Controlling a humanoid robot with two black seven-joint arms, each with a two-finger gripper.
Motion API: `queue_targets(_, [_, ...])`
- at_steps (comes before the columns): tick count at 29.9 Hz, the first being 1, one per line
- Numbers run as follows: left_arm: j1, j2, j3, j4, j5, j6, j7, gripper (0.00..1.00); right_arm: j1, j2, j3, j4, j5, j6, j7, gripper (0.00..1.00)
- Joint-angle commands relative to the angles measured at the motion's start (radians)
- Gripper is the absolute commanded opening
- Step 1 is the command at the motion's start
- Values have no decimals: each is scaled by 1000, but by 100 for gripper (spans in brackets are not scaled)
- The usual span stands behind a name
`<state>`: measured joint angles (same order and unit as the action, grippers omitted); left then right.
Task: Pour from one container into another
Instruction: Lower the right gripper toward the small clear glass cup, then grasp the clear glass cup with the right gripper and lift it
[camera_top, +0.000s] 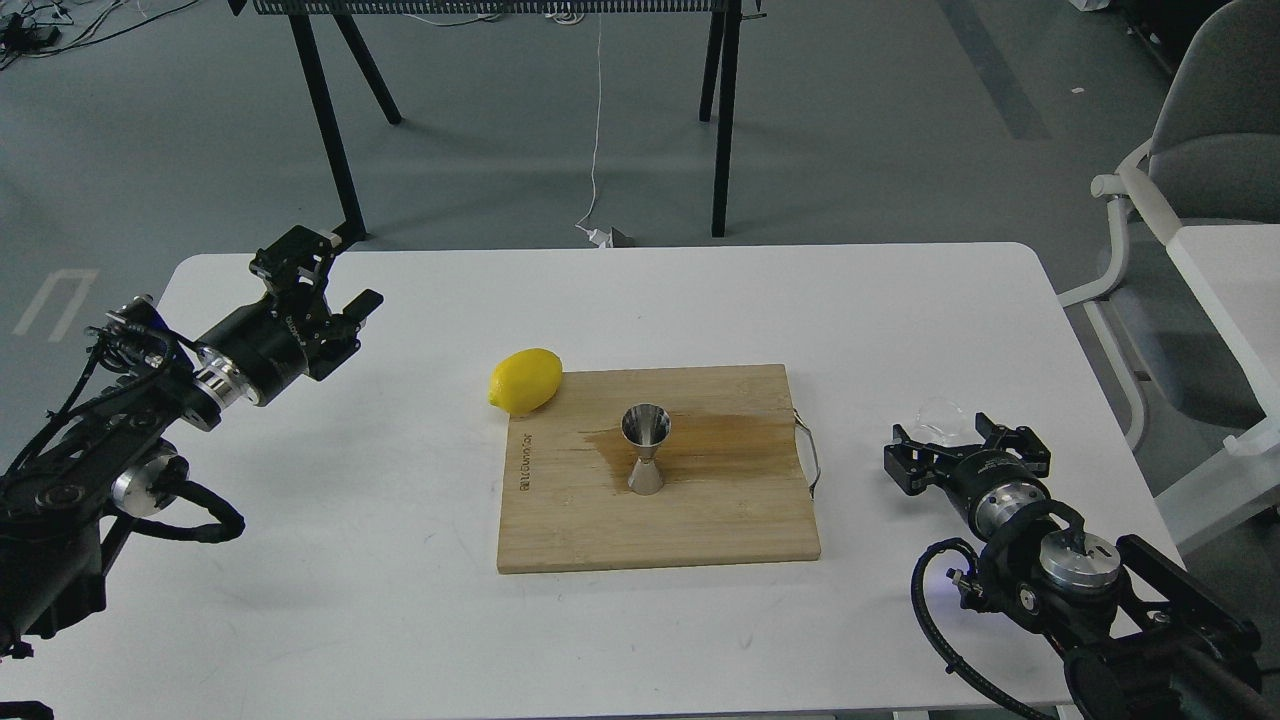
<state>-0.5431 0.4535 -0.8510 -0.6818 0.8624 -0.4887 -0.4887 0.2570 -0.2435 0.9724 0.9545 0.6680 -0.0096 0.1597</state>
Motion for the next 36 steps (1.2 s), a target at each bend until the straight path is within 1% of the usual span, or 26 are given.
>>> queue_targets(1, [0, -1, 0, 1, 0, 0, 0, 93, 8, 1, 0, -6, -2, -16, 0, 98])
queue_targets(11, [0, -2, 1, 7, 0, 0, 0, 94, 5, 0, 0, -16, -15, -24, -2, 95])
queue_targets(17, [0, -4, 1, 14, 0, 0, 0, 94, 8, 1, 0, -16, -16, -26, -2, 88])
queue_targets(19, [0, -4, 1, 14, 0, 0, 0, 94, 8, 1, -1, -14, -21, -26, -2, 81])
queue_targets(22, [0, -4, 1, 14, 0, 0, 0, 94, 8, 1, -1, -13, -51, -27, -2, 57])
queue_targets(23, [0, -4, 1, 14, 0, 0, 0, 94, 8, 1, -1, -13, -57, -27, -2, 54])
queue_targets(27, [0, -4, 1, 14, 0, 0, 0, 94, 7, 1, -1, -10, -59, -27, -2, 54])
queue_targets(33, [0, -4, 1, 16, 0, 0, 0, 94, 7, 1, -1, -8, -61, -26, -3, 48])
queue_targets(36, [0, -4, 0, 24, 0, 0, 0, 94, 8, 1, -1, -8, -62, -26, -3, 47])
